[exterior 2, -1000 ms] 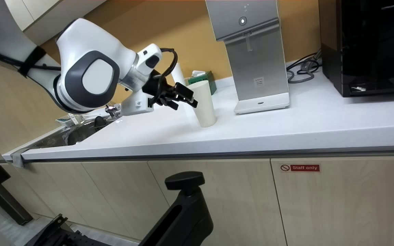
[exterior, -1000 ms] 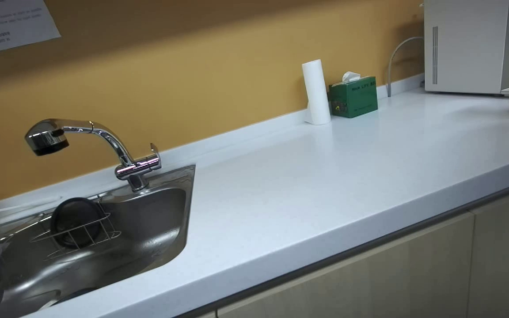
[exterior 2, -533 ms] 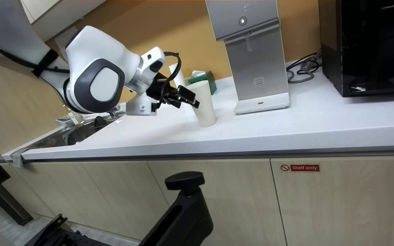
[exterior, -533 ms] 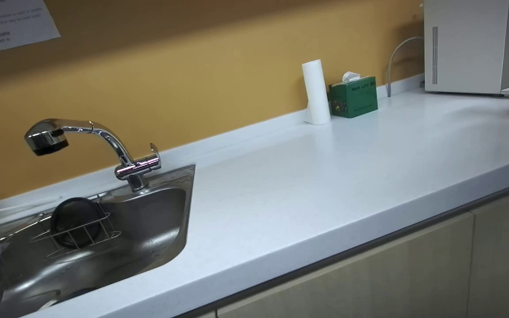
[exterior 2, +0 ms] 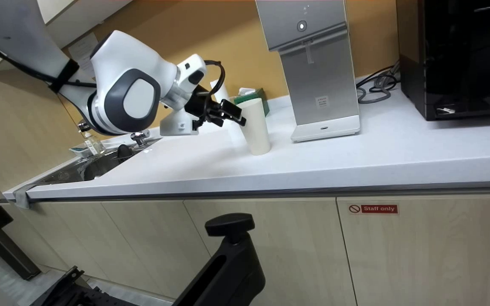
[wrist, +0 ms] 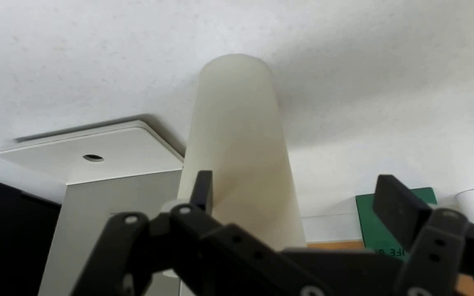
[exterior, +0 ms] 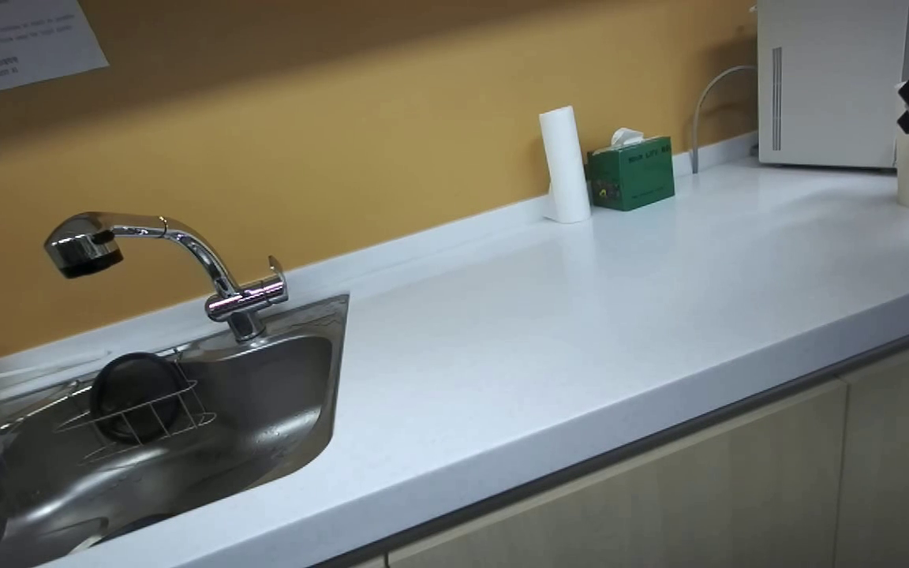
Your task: Put the cup on the water dispenser
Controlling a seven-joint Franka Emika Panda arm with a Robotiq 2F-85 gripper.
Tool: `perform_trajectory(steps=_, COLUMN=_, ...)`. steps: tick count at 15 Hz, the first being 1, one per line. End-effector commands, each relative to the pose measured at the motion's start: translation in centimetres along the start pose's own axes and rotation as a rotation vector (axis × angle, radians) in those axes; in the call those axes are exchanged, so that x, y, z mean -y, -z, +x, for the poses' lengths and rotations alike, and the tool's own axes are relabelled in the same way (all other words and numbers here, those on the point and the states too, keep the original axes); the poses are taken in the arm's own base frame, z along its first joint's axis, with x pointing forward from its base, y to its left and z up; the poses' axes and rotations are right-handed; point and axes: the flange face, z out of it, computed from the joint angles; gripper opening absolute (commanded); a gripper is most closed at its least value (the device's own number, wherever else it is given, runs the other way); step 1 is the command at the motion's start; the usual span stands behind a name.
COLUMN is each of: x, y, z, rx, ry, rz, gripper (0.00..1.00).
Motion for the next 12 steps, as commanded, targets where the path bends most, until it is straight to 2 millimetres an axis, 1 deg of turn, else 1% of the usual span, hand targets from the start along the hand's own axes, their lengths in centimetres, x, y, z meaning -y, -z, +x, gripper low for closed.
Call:
perform_trajectory(steps=1, x=-0.5, y=-0.3, z=1.1, rx=-0.016, ry=-0.019, rz=-0.012, gripper=1.00)
perform_trajectory(steps=4, x=-1.9, y=-0.6, z=1.2, rx=-0.016, ry=-0.025, rz=-0.039, gripper=1.00)
perform_trajectory(steps=7, x=-2.9, y=-0.9, z=1.9, rx=-0.026, ry=-0.038, rz=-0.065, gripper=1.00)
perform_trajectory(steps=12, x=-2.8, y=-1.6, z=3.3, rx=-0.046, ry=-0.032, rz=-0.075, gripper=1.00)
